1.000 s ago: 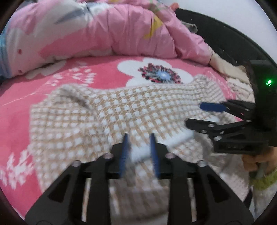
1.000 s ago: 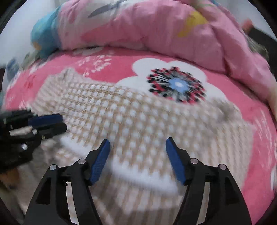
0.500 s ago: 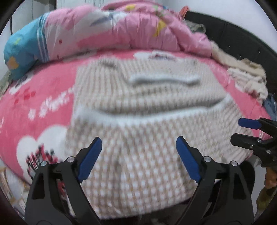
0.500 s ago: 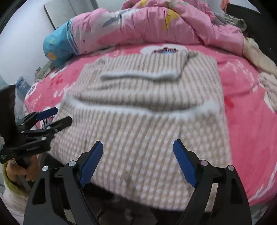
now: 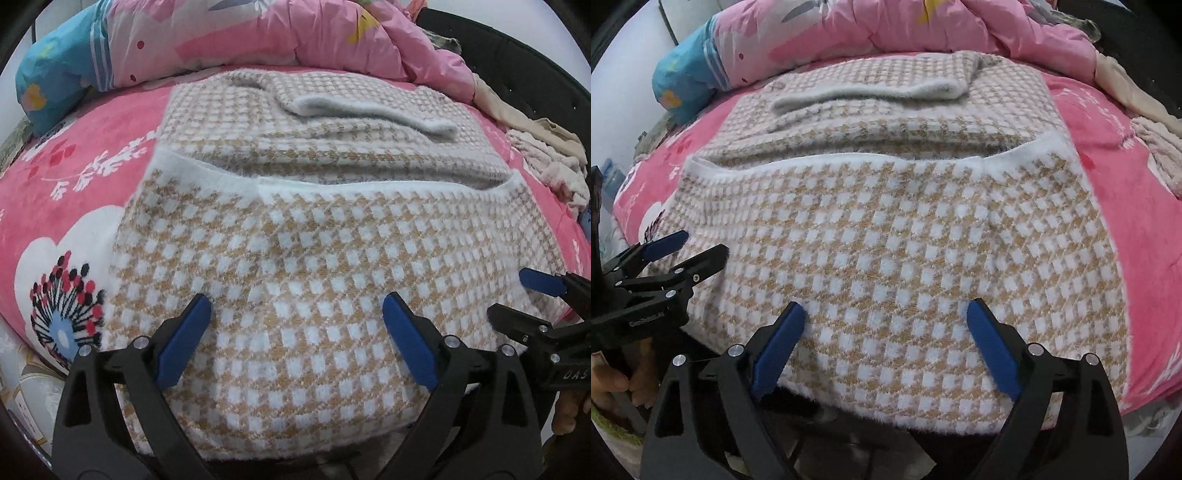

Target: Fold large clothes

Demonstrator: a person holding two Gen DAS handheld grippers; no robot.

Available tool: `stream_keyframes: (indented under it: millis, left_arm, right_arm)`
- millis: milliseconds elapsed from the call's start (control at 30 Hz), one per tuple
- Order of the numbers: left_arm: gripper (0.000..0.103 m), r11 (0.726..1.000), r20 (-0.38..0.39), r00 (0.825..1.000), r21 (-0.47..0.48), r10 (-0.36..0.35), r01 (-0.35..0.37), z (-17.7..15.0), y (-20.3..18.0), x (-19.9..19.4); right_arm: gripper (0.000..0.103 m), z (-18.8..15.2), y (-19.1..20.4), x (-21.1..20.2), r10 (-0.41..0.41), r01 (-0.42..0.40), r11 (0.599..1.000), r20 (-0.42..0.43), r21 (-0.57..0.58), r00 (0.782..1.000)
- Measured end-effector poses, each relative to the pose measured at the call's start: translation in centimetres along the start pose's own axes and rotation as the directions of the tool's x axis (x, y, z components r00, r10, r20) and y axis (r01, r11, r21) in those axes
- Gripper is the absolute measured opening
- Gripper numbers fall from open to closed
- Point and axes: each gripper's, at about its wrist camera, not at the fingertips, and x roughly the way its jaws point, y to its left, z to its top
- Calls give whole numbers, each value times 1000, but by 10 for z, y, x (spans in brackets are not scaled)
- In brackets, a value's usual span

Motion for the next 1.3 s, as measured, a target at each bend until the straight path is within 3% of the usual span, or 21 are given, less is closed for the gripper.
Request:
stream_keyframes:
  millis: [1300]
  left_arm:
    - [95, 1000, -24, 1000, -23, -11, 11, 7, 2, 7]
  right_arm:
    - [93, 3, 1, 11, 22, -22, 1000, -11, 13, 1000]
